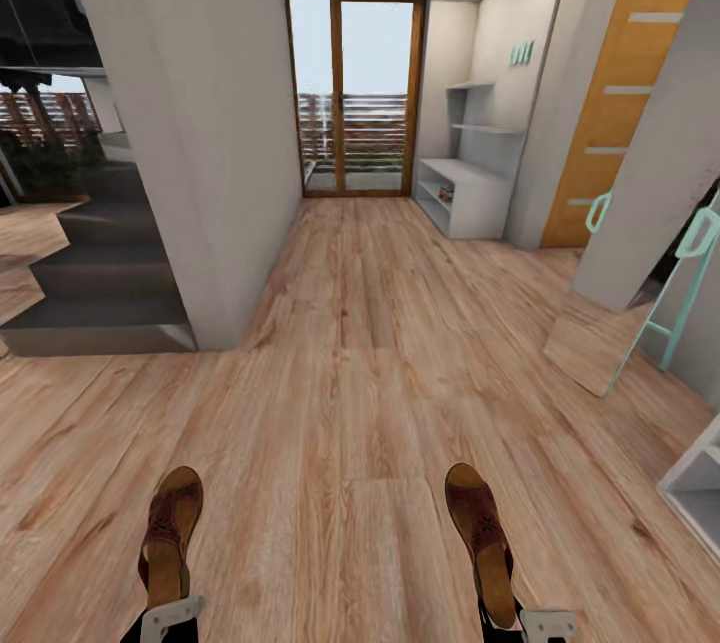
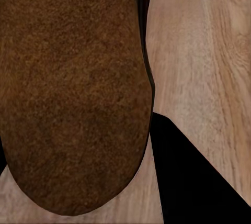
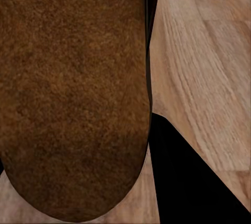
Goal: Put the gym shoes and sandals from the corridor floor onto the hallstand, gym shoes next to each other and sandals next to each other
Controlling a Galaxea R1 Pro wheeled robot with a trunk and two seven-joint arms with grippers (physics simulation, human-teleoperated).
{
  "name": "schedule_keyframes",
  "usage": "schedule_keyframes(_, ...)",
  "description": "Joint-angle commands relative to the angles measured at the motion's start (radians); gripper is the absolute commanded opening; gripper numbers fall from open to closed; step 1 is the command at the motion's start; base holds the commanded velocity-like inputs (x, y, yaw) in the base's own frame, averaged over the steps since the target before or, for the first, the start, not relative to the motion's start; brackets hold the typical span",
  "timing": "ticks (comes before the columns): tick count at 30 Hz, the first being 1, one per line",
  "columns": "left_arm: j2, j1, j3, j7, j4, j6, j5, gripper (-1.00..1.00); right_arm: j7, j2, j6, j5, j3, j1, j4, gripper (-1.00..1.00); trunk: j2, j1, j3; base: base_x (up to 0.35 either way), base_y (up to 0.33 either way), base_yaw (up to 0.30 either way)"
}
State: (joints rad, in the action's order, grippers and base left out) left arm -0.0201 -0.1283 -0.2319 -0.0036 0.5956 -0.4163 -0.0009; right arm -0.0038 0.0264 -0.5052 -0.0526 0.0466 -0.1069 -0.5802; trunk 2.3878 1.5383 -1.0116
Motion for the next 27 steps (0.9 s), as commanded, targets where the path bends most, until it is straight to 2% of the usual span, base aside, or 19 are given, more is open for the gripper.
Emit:
schedule_keyframes(1,0.0,-0.001,-0.001,0.001,0.0,-0.002,-0.004,-1.0,0.001,0.0,-0.003,-0.002,0.002,-0.001,0.0,-1.0,0.0,0.0,-0.001,0.339,0.0,0.0)
schedule_keyframes(27,0.002,-0.001,-0.001,0.001,-0.001,-0.002,-0.004,-1.0,0.002,-0.002,-0.003,-0.003,0.002,-0.001,0.002,-1.0,0.0,0.0,-0.001,0.339,0.0,0.0)
